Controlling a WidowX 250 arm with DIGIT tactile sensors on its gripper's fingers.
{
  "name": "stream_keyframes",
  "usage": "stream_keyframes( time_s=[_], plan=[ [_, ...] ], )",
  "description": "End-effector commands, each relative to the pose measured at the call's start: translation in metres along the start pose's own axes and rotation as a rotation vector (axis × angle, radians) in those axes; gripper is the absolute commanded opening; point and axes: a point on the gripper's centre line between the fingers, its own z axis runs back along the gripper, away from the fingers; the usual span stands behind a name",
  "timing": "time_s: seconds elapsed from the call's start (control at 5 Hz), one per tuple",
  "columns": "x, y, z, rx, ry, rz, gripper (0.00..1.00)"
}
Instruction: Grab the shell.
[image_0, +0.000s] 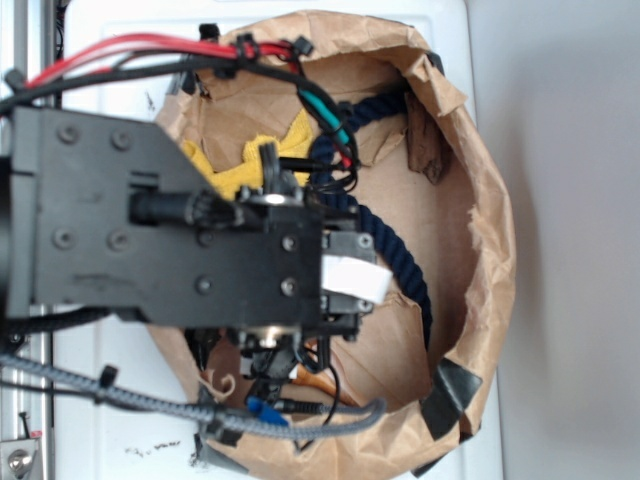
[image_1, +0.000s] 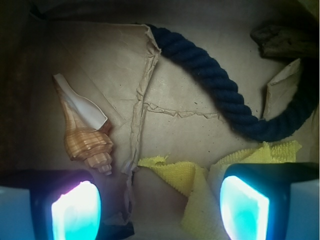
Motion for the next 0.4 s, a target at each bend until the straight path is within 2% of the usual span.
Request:
stream_keyframes(
  time_s=[0.0, 0.2],
  plan=[
    [0.004, -0.005, 0.015, -0.002, -0.057, -0.024, 1.0],
    [0.013, 0.01, 0.003, 0.014, -0.06, 0.006, 1.0]
  ],
)
